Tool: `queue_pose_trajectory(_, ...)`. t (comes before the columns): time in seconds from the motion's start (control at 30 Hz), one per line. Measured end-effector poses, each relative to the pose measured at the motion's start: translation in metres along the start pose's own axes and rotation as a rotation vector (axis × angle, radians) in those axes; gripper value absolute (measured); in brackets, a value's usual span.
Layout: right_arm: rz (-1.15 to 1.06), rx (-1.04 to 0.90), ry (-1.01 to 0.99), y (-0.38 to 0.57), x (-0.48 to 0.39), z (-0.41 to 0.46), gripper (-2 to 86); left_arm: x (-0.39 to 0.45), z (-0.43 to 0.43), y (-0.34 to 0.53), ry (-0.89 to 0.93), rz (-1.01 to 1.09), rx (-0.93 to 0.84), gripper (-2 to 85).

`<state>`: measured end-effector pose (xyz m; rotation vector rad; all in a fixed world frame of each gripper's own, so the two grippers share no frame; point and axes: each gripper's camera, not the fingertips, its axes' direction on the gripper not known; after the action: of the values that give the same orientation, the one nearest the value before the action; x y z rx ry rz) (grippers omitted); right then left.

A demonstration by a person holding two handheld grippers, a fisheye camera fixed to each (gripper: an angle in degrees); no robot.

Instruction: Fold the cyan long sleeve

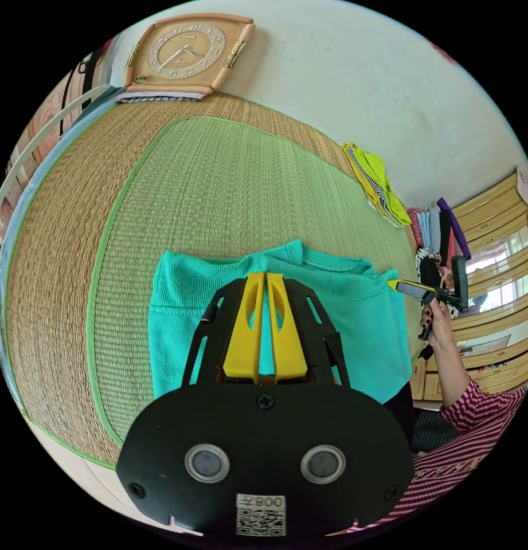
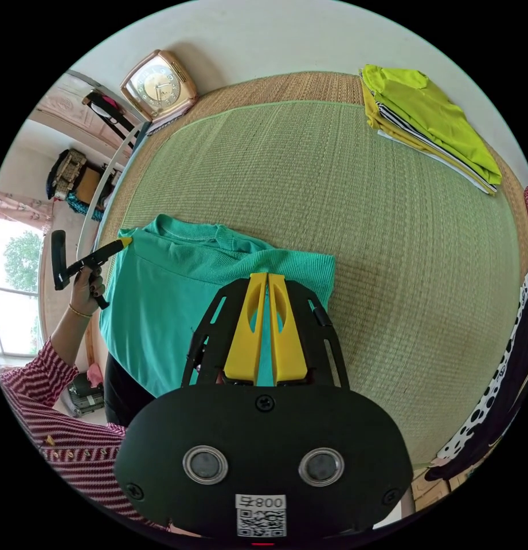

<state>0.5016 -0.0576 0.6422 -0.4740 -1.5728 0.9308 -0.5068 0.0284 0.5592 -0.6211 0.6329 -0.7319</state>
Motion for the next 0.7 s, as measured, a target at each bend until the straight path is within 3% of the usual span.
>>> queue_pose_trajectory(0.13,0.003,-0.008,0.001,-0.001,0.003,-0.004,0.3,0.005,-0.004,0.004,-0.051,0.006,0.062,1.7)
queue_pose_trajectory(0.23,0.019,-0.006,-0.019,0.0,0.008,-0.004,0.3,0.026,0.0,0.007,0.039,0.072,0.085,2.6)
queue_pose_trajectory(0.47,0.037,0.002,-0.035,0.002,0.014,-0.015,0.2,0.107,0.085,-0.005,0.13,0.294,-0.119,3.3)
queue_pose_trajectory(0.7,0.053,0.009,-0.065,0.005,0.027,-0.028,0.2,0.117,0.119,-0.013,0.033,0.317,-0.178,1.1)
